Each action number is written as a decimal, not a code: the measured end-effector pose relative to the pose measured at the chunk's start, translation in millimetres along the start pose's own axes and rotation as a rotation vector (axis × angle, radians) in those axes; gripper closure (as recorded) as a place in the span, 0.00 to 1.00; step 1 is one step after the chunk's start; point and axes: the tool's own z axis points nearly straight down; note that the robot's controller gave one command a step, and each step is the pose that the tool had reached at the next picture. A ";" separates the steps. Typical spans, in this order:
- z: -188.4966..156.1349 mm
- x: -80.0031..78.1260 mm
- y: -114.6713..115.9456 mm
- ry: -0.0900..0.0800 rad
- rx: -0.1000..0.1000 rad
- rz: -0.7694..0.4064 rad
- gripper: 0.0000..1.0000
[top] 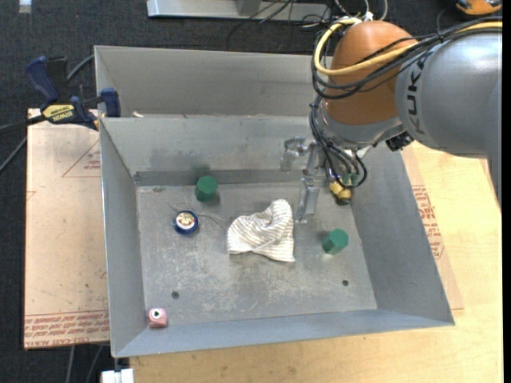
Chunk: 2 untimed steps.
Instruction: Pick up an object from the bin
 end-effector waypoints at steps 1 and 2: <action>-5.2 -1.1 0.0 -0.007 0.000 0.000 0.00; 74.7 35.7 28.3 0.002 -0.002 -0.132 0.00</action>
Offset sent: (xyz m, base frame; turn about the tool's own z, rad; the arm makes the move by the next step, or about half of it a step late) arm -0.0353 0.0274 -0.0725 -0.1340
